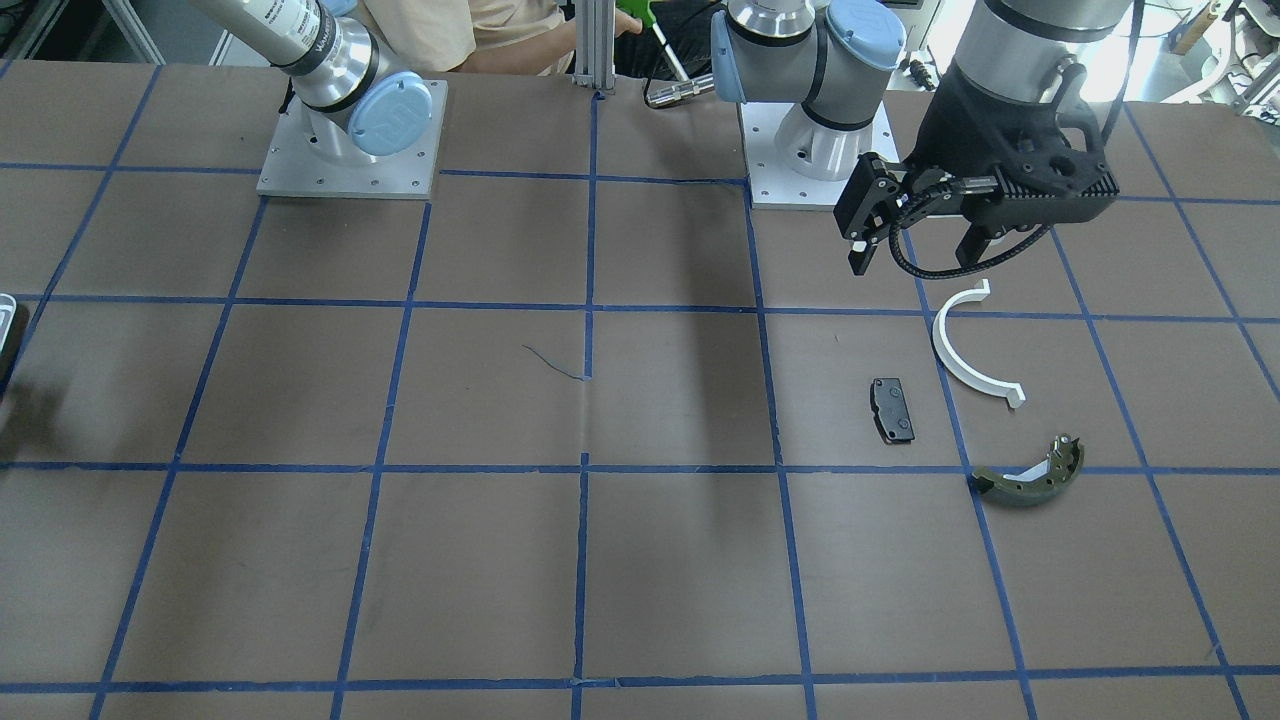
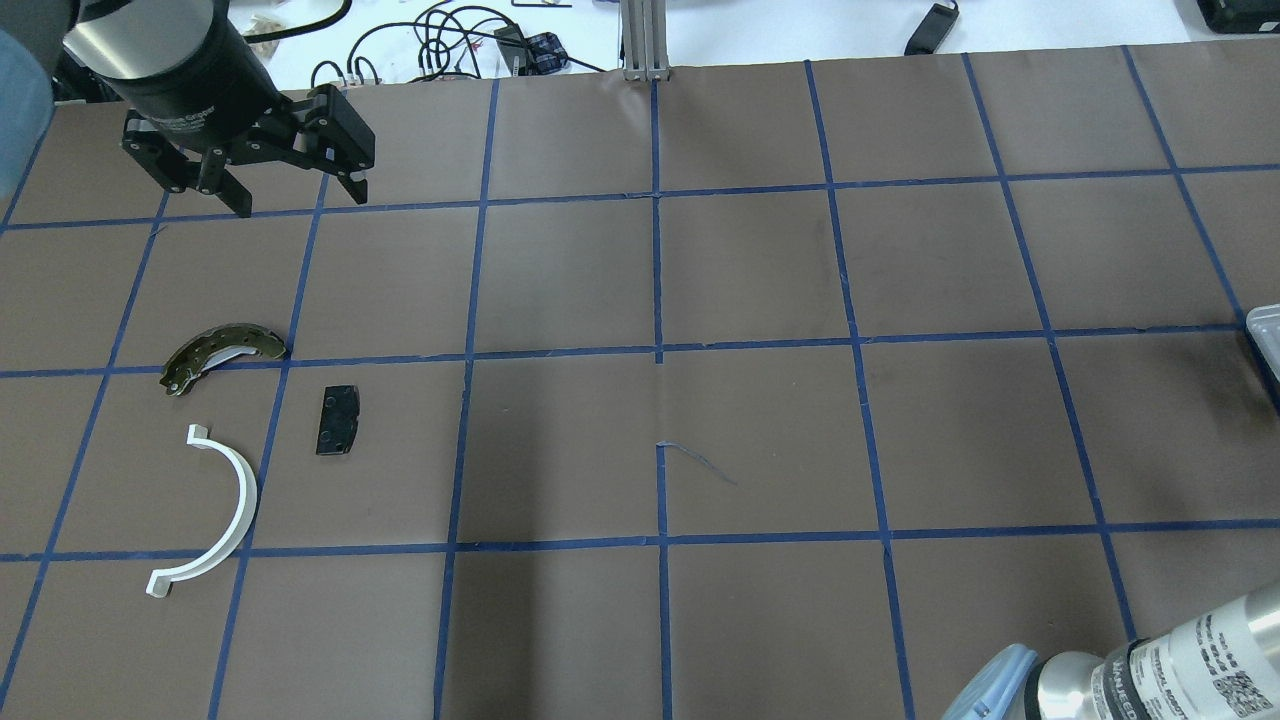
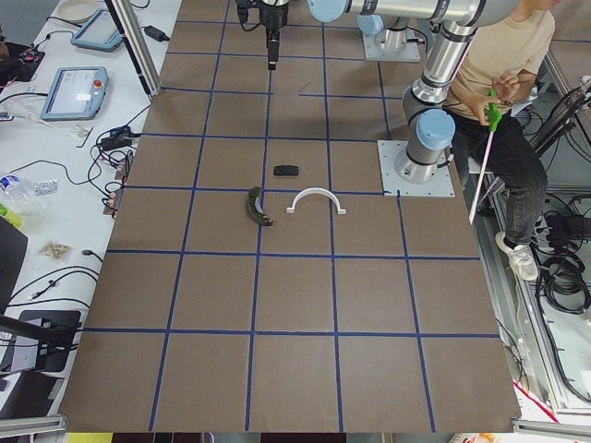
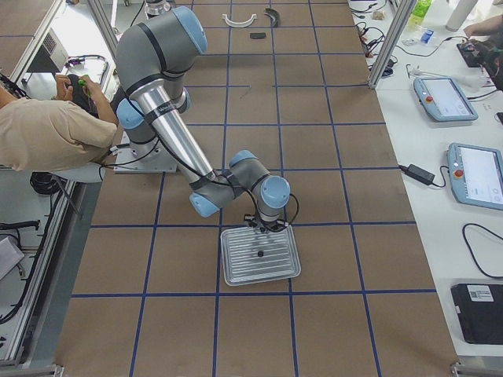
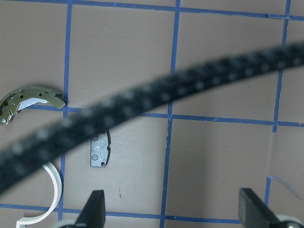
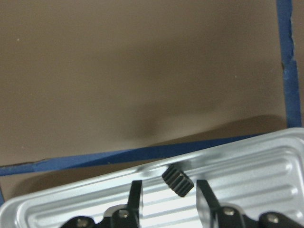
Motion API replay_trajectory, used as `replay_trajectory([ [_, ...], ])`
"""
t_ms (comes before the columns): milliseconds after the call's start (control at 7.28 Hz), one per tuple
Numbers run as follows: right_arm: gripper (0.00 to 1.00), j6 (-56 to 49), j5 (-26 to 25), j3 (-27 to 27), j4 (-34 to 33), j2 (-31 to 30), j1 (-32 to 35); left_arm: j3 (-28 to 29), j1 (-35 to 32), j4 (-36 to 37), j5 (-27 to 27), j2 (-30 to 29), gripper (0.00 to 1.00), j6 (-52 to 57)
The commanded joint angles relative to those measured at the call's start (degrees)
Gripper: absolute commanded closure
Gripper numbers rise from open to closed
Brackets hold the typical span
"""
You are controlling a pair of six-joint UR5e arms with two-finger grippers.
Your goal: Place bearing gear from tray to pile
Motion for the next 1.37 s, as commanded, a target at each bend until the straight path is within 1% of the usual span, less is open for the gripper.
replay_trajectory([
  [0,0.51,-0.1,0.1,0.4,0.0,0.4,0.0,0.0,0.0,0.0,0.0,0.0,0.00,0.0],
  [137,0.53,-0.1,0.1,0.3,0.0,0.4,0.0,0.2,0.0,0.0,0.0,-0.1,0.00,0.0],
  [275,0.56,-0.2,0.1,0.3,0.0,0.4,0.0,-0.1,0.0,0.0,0.1,-0.1,0.00,0.0],
  [550,0.74,-3.0,0.2,0.4,0.0,0.4,0.0,0.0,1.8,0.0,-0.4,0.0,0.00,0.5],
  [825,0.85,-2.6,0.2,0.3,0.0,0.3,0.0,-0.1,1.8,0.0,-0.4,0.1,0.00,0.5],
  [962,0.87,-2.0,0.2,0.2,0.0,-0.1,0.0,0.5,1.7,-0.1,-0.4,-0.4,0.00,0.2],
  [1100,0.93,-0.7,1.0,-1.2,0.3,-1.5,-0.2,0.5,1.5,-0.3,-0.1,-0.3,0.00,-0.2],
  [1237,0.96,3.9,1.2,-1.7,1.2,-4.6,-0.3,0.5,1.3,-0.3,-0.1,-0.3,0.00,-0.3],
])
